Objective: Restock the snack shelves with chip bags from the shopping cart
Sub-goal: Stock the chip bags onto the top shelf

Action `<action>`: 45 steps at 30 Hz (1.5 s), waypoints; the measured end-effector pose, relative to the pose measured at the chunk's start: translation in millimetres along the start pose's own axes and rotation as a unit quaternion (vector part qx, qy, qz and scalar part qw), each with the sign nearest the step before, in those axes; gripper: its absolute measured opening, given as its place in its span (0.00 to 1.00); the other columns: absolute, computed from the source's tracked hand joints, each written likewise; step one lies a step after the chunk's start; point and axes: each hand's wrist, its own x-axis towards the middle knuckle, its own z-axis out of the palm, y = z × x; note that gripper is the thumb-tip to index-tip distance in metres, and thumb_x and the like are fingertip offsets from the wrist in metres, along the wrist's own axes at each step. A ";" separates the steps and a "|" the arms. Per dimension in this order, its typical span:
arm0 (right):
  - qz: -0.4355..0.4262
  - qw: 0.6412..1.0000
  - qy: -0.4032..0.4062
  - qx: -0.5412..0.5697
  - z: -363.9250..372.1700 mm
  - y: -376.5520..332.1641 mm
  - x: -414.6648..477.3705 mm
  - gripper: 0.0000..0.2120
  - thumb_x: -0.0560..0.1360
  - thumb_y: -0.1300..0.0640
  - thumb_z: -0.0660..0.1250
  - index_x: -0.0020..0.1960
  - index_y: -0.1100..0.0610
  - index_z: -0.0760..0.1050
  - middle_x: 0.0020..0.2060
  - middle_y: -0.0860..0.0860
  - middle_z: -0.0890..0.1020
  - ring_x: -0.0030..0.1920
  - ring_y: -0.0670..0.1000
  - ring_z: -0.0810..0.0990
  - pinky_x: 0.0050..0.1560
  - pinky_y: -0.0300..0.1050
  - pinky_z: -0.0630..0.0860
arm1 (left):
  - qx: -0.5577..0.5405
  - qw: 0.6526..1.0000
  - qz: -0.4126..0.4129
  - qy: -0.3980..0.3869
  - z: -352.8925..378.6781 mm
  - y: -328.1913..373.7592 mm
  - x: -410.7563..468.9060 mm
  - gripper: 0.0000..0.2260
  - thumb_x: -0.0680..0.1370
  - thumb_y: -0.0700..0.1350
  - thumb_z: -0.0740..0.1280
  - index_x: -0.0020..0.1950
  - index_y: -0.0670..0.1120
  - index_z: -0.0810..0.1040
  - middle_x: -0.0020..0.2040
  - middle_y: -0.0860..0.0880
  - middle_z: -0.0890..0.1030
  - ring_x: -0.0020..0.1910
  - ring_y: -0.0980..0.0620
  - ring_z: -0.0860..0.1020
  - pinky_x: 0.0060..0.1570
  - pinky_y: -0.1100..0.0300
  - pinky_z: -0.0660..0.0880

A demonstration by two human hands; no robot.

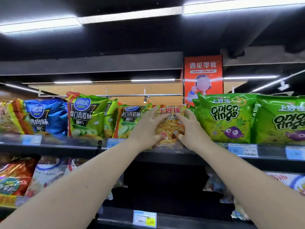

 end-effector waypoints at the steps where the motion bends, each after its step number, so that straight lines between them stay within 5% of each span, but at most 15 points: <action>1: -0.006 1.000 -0.007 -0.005 0.1 0.6 2.8 0.38 0.74 0.64 0.69 0.78 0.48 0.57 0.78 0.47 0.47 0.73 0.54 0.65 0.64 0.44 0.69 | 0.037 0.999 0.033 -0.014 0.4 -1.9 3.2 0.35 0.75 0.54 0.71 0.78 0.60 0.58 0.80 0.53 0.51 0.79 0.51 0.49 0.75 0.53 0.46; 6: 0.010 0.999 -0.033 -0.023 5.4 4.3 17.9 0.41 0.72 0.69 0.69 0.77 0.46 0.58 0.79 0.49 0.49 0.73 0.53 0.64 0.60 0.41 0.70 | 0.075 0.992 0.059 -0.080 6.1 -6.8 20.0 0.36 0.76 0.51 0.71 0.79 0.58 0.56 0.80 0.52 0.55 0.79 0.51 0.52 0.75 0.55 0.49; 12: 0.020 0.999 -0.032 -0.037 19.5 11.5 37.0 0.40 0.69 0.69 0.71 0.75 0.48 0.60 0.76 0.54 0.56 0.69 0.58 0.70 0.63 0.47 0.73 | 0.069 0.993 0.069 -0.072 10.0 -9.9 36.4 0.36 0.72 0.50 0.75 0.77 0.53 0.63 0.77 0.53 0.64 0.76 0.51 0.61 0.74 0.55 0.56; 18: 0.039 0.998 -0.026 -0.048 22.6 9.6 42.4 0.40 0.69 0.67 0.73 0.74 0.47 0.60 0.74 0.54 0.58 0.62 0.57 0.76 0.55 0.45 0.77 | 0.067 0.992 0.075 -0.082 14.6 -19.0 43.9 0.36 0.71 0.51 0.76 0.76 0.52 0.65 0.75 0.53 0.66 0.74 0.52 0.63 0.73 0.56 0.58; 26: -0.084 0.982 0.025 -0.166 7.8 -4.8 17.2 0.23 0.75 0.60 0.67 0.70 0.55 0.68 0.70 0.53 0.66 0.70 0.55 0.63 0.67 0.47 0.66 | 0.163 0.981 0.107 -0.016 4.1 -17.3 29.7 0.22 0.77 0.56 0.67 0.70 0.53 0.71 0.69 0.51 0.72 0.69 0.48 0.67 0.68 0.48 0.61; 34: -0.190 0.926 0.098 -0.311 -12.1 -8.3 -36.2 0.15 0.63 0.65 0.73 0.48 0.61 0.76 0.45 0.57 0.79 0.44 0.60 0.77 0.39 0.55 0.78 | 0.105 0.990 0.056 0.078 8.1 22.9 -6.5 0.13 0.74 0.50 0.67 0.58 0.53 0.79 0.57 0.50 0.79 0.59 0.45 0.73 0.57 0.47 0.65; 45: 0.005 0.885 0.049 -0.462 -119.2 57.7 -174.5 0.16 0.61 0.61 0.75 0.47 0.59 0.76 0.41 0.55 0.78 0.41 0.60 0.77 0.35 0.52 0.75 | -0.060 0.982 0.152 0.091 51.1 190.1 -26.3 0.12 0.62 0.47 0.75 0.43 0.50 0.82 0.42 0.48 0.81 0.45 0.42 0.77 0.47 0.47 0.71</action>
